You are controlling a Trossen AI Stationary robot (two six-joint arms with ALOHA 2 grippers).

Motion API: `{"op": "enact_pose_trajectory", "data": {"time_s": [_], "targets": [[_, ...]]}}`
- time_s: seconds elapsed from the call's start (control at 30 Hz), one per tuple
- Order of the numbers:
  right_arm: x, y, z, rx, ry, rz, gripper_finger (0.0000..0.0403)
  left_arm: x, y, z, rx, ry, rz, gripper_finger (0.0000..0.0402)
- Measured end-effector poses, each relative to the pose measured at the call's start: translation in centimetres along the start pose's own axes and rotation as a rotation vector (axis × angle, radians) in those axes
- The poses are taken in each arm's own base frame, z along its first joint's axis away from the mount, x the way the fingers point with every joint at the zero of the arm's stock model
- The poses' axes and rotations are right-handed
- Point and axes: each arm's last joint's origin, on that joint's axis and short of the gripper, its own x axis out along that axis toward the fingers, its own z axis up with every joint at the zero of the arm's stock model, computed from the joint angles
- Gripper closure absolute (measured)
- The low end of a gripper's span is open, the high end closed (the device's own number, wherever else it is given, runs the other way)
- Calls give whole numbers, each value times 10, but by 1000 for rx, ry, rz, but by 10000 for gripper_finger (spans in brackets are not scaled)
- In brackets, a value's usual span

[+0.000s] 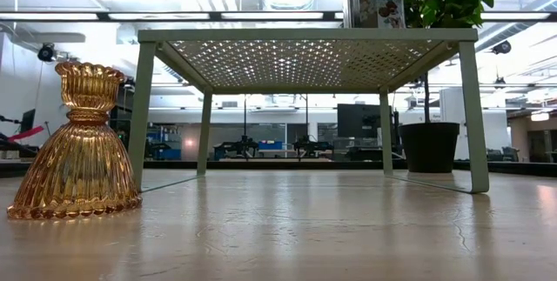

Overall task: Pick & Place candle stick holders
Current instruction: Put the green scented candle on the shelf

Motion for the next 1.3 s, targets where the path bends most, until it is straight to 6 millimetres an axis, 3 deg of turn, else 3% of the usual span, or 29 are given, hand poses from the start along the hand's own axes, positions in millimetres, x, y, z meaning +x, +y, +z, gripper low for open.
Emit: {"op": "enact_pose_trajectory", "data": {"time_s": [0.27, 0.57, 0.93, 1.3], "targets": [[0, 0, 1, 3, -2, 0, 394, 17, -3, -6, 4, 77, 80, 401], [0, 0, 1, 2, -2, 0, 394, 34, 8, -5, 14, 75, 148, 401], [0, 0, 1, 9, -1, 0, 394, 55, 19, -5, 8, 100, 101, 401], [0, 0, 0, 8, 1, 0, 394, 76, 25, -5, 30, 99, 163, 401]]}}
